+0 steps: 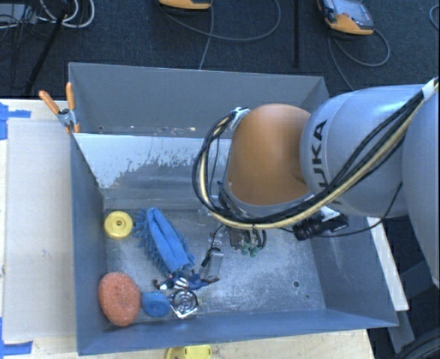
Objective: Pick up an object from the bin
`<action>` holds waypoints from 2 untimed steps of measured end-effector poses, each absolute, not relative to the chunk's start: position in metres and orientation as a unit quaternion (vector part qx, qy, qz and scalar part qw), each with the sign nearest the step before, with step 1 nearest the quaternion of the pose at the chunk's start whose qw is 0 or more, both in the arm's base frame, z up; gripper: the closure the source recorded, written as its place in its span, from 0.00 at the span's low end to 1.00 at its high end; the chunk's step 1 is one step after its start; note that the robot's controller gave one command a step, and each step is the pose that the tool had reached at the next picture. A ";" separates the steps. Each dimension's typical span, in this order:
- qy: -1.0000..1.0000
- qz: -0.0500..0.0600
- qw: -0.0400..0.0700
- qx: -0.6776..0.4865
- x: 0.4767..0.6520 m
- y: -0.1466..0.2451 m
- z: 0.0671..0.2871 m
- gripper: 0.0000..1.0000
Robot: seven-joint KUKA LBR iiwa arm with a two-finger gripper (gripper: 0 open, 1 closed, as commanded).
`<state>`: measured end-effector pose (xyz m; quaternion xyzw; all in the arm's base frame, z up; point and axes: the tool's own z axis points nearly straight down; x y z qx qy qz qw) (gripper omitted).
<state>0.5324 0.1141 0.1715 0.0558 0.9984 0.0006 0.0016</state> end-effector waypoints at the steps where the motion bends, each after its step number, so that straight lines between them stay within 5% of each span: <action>1: 1.000 0.000 -0.001 -0.012 0.519 0.132 0.154 0.00; 2: 0.992 0.000 0.000 -0.124 0.519 0.136 0.122 0.00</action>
Offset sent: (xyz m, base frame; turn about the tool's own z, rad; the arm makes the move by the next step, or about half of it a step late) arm -0.0134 0.0206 -0.0550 -0.3655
